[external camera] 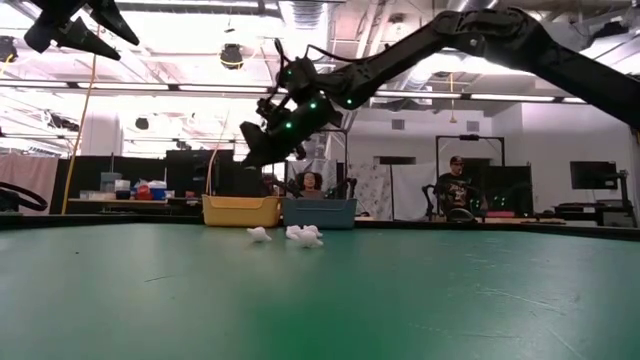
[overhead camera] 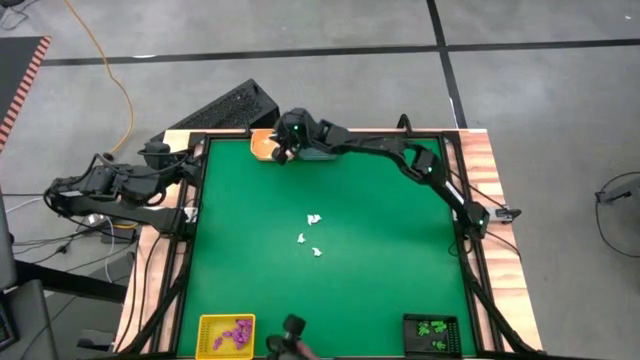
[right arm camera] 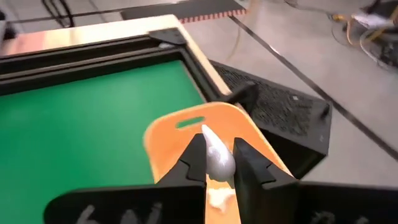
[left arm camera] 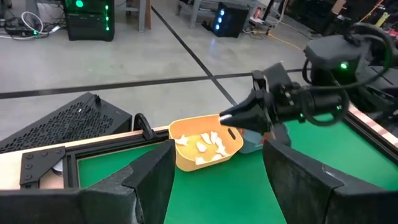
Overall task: Sort Halloween decoration
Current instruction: Put the white ghost into the orange bin
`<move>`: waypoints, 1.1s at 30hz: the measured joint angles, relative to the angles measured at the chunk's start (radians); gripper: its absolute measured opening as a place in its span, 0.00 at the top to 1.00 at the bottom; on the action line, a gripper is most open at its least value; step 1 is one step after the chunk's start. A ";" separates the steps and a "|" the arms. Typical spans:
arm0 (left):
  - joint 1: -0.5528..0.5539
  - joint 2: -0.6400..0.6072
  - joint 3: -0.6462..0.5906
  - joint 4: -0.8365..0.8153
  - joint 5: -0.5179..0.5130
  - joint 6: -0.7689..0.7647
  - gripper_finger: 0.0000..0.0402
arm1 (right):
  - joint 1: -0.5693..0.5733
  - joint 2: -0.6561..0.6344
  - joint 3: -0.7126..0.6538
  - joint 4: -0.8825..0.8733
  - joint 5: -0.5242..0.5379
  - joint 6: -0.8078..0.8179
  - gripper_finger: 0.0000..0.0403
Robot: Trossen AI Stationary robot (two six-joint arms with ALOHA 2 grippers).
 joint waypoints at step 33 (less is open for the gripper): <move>0.000 0.000 0.000 -0.003 0.008 0.043 0.42 | -0.069 -0.505 0.002 -0.703 -0.239 -0.329 0.68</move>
